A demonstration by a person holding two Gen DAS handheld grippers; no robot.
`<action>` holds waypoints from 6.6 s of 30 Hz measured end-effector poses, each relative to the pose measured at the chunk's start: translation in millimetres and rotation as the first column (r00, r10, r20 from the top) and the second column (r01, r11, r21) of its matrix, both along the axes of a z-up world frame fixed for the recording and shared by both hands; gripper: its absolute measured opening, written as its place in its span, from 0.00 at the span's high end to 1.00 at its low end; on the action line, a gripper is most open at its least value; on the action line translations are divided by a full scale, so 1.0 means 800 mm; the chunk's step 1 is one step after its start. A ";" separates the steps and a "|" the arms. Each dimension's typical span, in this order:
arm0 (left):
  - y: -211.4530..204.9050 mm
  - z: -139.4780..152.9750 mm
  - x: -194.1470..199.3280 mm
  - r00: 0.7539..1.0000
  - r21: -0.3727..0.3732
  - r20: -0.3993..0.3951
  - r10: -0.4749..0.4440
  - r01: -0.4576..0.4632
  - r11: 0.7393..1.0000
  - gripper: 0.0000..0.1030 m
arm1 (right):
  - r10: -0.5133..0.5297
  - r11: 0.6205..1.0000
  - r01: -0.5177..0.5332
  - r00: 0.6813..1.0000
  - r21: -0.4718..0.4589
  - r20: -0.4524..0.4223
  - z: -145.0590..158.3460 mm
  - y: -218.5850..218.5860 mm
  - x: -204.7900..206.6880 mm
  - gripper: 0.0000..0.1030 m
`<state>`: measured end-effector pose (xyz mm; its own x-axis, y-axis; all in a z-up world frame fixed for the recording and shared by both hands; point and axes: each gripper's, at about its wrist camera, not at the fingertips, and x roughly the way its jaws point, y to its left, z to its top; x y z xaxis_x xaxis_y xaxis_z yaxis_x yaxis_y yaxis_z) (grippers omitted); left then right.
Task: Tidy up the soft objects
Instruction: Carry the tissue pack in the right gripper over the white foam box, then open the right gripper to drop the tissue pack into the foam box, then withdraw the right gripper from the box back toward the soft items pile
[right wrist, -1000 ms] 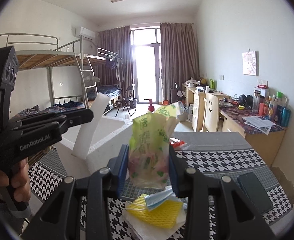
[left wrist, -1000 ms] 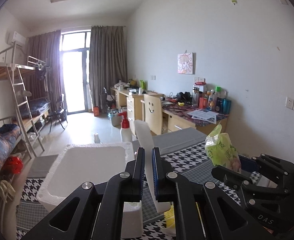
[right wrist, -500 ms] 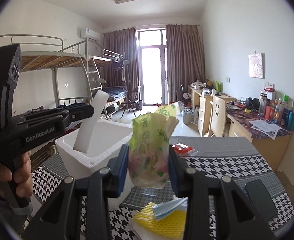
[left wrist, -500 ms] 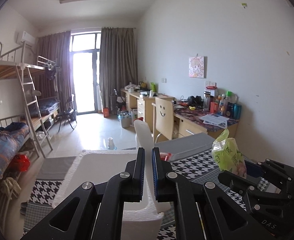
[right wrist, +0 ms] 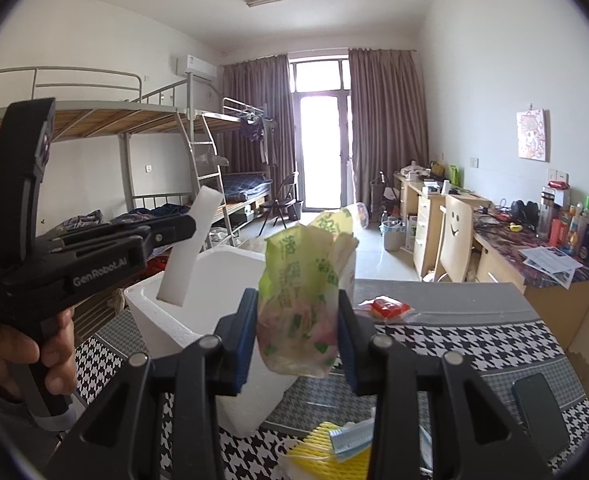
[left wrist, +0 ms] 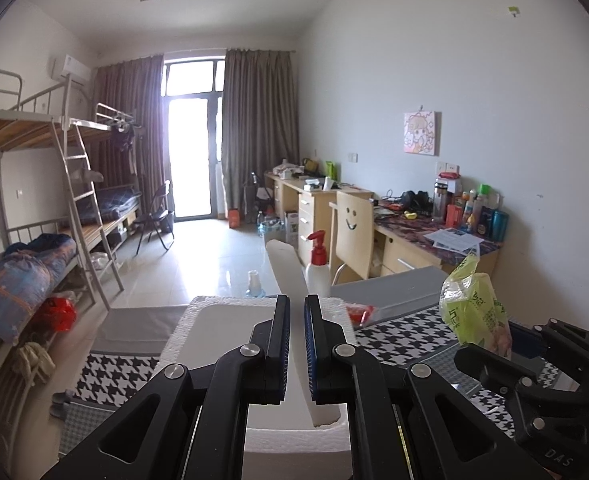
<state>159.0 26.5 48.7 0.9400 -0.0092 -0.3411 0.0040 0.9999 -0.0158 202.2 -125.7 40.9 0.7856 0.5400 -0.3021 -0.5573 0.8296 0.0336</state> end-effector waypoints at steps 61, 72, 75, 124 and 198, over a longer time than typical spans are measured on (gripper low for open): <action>0.094 -0.018 -0.028 0.969 0.026 0.022 0.247 -0.247 0.969 0.01 | 0.096 0.994 -0.097 0.995 -0.042 -0.036 0.015 0.089 0.048 0.60; 0.103 -0.024 -0.042 0.962 0.020 0.026 0.273 -0.273 0.962 0.01 | 0.117 0.991 -0.121 0.991 -0.061 -0.061 0.014 0.112 0.056 0.60; 0.106 -0.023 -0.046 0.958 0.017 0.034 0.283 -0.284 0.959 0.01 | 0.127 0.989 -0.132 0.989 -0.063 -0.079 0.012 0.117 0.060 0.60; 0.098 -0.026 -0.064 0.969 -0.021 0.027 0.247 -0.246 0.969 0.01 | 0.105 0.993 -0.111 0.988 -0.049 -0.116 -0.002 0.103 0.042 0.07; -0.031 -0.069 -0.104 0.998 -0.065 0.049 -0.034 0.037 0.997 0.01 | -0.195 0.980 0.194 0.980 -0.035 -0.033 -0.045 -0.050 -0.043 0.07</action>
<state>76.0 1.7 -6.2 0.9538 -0.0637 -0.2935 0.0416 0.9959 -0.0808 168.2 -166.1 4.6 0.8629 0.3680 -0.3465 -0.3844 0.9229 0.0230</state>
